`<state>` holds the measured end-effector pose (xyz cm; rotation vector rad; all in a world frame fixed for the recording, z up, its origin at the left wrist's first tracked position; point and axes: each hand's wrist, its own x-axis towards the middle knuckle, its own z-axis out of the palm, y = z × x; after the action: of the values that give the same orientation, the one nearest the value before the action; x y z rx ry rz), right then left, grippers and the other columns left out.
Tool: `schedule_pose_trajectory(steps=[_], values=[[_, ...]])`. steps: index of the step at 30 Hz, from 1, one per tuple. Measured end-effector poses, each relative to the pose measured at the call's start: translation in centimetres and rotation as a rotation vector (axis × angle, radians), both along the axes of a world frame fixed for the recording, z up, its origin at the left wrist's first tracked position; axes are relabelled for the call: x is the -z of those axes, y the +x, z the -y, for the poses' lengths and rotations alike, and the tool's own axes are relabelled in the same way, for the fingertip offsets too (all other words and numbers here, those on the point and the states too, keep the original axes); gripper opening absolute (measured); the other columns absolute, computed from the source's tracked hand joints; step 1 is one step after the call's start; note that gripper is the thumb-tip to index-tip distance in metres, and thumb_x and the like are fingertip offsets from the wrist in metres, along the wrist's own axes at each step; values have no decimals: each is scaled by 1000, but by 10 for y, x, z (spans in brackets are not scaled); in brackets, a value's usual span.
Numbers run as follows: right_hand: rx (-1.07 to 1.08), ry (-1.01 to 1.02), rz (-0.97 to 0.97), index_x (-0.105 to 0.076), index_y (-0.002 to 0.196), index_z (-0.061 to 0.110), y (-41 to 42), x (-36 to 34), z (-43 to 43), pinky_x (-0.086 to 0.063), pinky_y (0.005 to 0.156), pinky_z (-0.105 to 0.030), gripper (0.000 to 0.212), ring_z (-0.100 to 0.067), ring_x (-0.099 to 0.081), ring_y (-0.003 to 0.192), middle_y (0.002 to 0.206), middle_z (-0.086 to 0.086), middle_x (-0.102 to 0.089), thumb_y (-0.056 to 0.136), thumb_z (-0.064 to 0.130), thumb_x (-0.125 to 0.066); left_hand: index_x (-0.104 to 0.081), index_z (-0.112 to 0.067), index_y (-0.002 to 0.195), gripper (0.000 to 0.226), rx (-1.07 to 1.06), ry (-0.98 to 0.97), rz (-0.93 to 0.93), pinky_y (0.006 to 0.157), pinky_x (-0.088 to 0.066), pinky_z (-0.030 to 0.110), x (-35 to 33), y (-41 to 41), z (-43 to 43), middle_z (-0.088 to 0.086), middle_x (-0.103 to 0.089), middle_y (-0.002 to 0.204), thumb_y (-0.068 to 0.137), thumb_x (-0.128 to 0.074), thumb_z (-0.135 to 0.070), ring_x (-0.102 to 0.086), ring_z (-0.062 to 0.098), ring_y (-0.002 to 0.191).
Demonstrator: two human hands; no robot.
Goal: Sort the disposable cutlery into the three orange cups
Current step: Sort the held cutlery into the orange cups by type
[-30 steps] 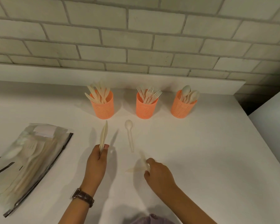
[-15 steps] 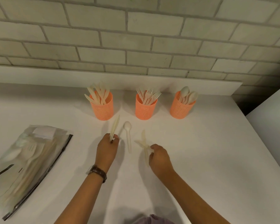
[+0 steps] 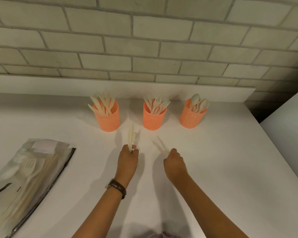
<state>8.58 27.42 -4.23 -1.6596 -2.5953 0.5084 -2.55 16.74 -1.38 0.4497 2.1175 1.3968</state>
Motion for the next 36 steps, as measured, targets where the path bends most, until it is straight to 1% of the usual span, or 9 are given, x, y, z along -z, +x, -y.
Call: schedule_pose_trajectory(steps=[4,9,15,18,23,26,28,31,36], values=[[-106,-303,-335,-40,89,6,-5,-21,8,-36,55,-21,7,-11,-44,63,74,-1,-43,96,7,-37,-52,-16,110,19,23,155,296,64,-38,19,-4,32,-7,-5,-55,95,95,-39,-15,-50,11,77],[-161,-262,-602,-48,81,8,-24,-37,44,-42,67,-23,11,-11,-48,70,81,-6,-49,92,6,-45,-49,-20,87,22,52,273,154,64,-43,7,-16,41,-9,1,-57,84,99,-34,-10,-56,10,79],[-548,350,-353,-75,89,15,-46,-44,49,-50,76,-41,23,-32,-55,101,117,-7,-64,80,17,-53,-48,-19,119,27,128,289,163,59,-39,1,-24,5,19,-8,-54,85,101,-27,-15,-53,-10,67],[-735,154,-103,-73,101,14,-67,-67,48,-40,87,-37,26,-30,-49,109,121,-4,-61,87,25,-53,-50,-21,111,25,156,254,204,58,-38,2,-27,-8,38,-8,-51,78,101,-28,-21,-49,-15,58],[-842,-392,64,-75,91,16,-89,-87,40,-38,64,-25,32,-14,-56,75,94,-3,-69,71,40,-75,-58,-19,98,27,97,129,246,71,-40,18,-22,-19,67,-6,-61,86,98,-37,-36,-58,8,83],[-752,-676,-106,-74,96,20,-89,-87,34,-45,75,-20,38,-7,-61,79,94,3,-71,63,36,-84,-56,-22,89,24,-54,91,218,67,-38,26,-18,-29,75,-4,-56,78,97,-39,-36,-50,15,73],[-564,-539,-212,-73,91,15,-96,-74,22,-46,71,-26,32,-15,-61,76,91,-3,-69,69,35,-82,-56,-26,93,19,-85,127,227,69,-38,26,-18,-33,76,-2,-54,82,97,-40,-35,-45,14,70],[-299,-293,20,-60,98,10,-98,-48,7,-42,69,-29,43,-24,-60,81,102,-9,-66,82,49,-64,-58,-19,109,26,-89,256,347,68,-38,24,-25,-34,75,-3,-50,79,95,-43,-35,-42,13,67],[-207,-278,-38,-58,112,6,-97,-14,6,-46,82,-31,41,-27,-61,105,115,-11,-62,83,33,-68,-58,-17,110,25,5,371,514,66,-37,23,-30,-32,72,-6,-42,66,96,-43,-30,-38,10,60]])
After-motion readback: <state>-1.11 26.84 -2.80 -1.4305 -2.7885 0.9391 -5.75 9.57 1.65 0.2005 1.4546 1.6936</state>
